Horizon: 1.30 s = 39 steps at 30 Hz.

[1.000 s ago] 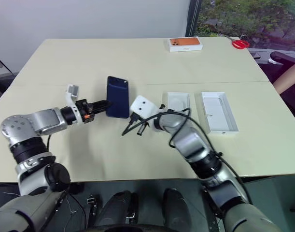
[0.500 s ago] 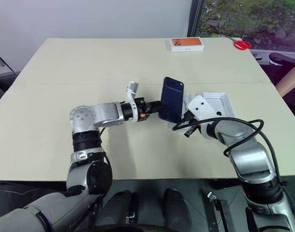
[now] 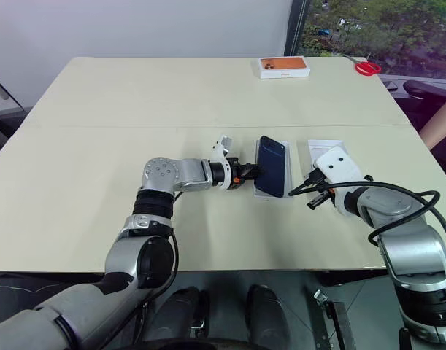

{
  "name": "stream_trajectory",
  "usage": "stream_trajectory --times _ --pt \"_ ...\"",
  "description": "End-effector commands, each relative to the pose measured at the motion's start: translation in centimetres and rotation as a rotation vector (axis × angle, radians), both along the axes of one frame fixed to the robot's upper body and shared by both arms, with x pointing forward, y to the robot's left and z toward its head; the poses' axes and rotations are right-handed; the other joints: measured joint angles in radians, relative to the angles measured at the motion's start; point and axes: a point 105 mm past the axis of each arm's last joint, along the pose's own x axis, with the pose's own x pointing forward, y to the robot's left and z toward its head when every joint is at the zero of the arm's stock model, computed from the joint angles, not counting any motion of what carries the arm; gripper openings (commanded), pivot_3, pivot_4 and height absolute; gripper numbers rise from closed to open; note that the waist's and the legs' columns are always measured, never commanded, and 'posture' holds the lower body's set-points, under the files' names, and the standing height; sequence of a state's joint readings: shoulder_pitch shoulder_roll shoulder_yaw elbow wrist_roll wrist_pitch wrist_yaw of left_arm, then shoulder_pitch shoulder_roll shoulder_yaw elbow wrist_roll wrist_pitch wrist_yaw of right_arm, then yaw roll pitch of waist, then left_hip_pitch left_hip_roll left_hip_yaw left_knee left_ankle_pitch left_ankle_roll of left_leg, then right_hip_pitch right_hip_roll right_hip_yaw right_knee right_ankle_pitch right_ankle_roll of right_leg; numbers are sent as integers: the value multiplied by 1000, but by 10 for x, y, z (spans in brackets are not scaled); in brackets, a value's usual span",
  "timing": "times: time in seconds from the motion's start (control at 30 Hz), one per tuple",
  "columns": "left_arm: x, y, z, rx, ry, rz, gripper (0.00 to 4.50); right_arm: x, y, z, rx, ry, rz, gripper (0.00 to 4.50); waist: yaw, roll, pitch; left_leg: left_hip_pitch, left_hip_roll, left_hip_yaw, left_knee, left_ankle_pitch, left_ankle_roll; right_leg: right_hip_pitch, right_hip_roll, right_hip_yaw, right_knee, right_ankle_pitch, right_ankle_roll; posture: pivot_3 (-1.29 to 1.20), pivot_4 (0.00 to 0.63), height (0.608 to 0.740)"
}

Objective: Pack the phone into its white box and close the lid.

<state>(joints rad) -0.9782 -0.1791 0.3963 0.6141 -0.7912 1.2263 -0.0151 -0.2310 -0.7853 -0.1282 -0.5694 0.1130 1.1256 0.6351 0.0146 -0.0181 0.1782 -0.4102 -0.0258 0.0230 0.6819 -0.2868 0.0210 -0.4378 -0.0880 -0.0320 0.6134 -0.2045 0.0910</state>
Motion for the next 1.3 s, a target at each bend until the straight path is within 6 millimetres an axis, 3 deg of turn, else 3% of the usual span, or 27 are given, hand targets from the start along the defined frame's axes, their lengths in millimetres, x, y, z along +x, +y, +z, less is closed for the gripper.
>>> stream_trajectory --times 0.03,0.07,0.17,0.3,0.33,0.47,0.63,0.8,0.9,1.03,1.13,1.3 --pt "-3 -18 21 -38 -63 -48 17 0 0 13 -14 -57 8 0 0 0 0 0 0 0 0 0 0 0 0 0 0 0 0 0 150 740" --pt "-3 -19 21 -39 -65 -53 939 1 1 13 -14 -57 8 0 0 0 0 0 0 0 0 0 0 0 0 0 0 0 0 0 150 740" --pt "-7 -20 23 -48 -72 -81 2231 1 0 12 -17 -55 7 0 0 0 0 0 0 0 0 0 0 0 0 0 0 0 0 0 150 740" --pt "-12 -13 23 -32 -85 -120 4318 2 1 12 -17 -57 10 0 0 0 0 0 0 0 0 0 0 0 0 0 0 0 0 0 150 740" --pt "-12 -8 24 -24 -94 -127 4421 2 2 13 -16 -60 12 0 0 0 0 0 0 0 0 0 0 0 0 0 0 0 0 0 150 740" --pt "-14 10 30 6 -140 -145 4421 2 3 14 -15 -64 14 0 -3 0 0 0 0 0 0 0 0 0 1 0 1 0 0 0 150 740" --pt "-16 48 51 50 -291 -153 4421 5 5 14 -13 -69 18 0 -4 0 0 0 1 0 0 0 0 0 1 0 1 0 0 0 150 740" --pt "-15 73 55 213 -484 -142 4421 8 5 13 -14 -72 15 0 0 1 0 1 1 0 0 1 -1 0 0 0 1 0 0 0 150 740" --pt "-12 85 44 387 -655 -158 3550 8 10 9 -2 -62 30 0 -1 1 0 1 0 0 1 2 -4 1 0 1 0 0 0 0 150 740" --pt "-11 86 26 512 -766 -231 1505 9 13 6 6 -50 34 0 1 1 0 1 0 0 0 1 -2 1 0 2 0 -2 -5 0 150 740" --pt "-15 72 15 574 -895 -334 43 11 12 2 16 -26 1 0 0 1 0 1 0 0 1 0 -1 1 -1 2 0 -2 -5 0 150 740" --pt "-14 52 -3 687 -1014 -476 43 17 15 -6 -2 -7 -18 0 0 1 0 1 0 0 1 0 0 1 -3 2 -1 -2 -5 0 150 740"
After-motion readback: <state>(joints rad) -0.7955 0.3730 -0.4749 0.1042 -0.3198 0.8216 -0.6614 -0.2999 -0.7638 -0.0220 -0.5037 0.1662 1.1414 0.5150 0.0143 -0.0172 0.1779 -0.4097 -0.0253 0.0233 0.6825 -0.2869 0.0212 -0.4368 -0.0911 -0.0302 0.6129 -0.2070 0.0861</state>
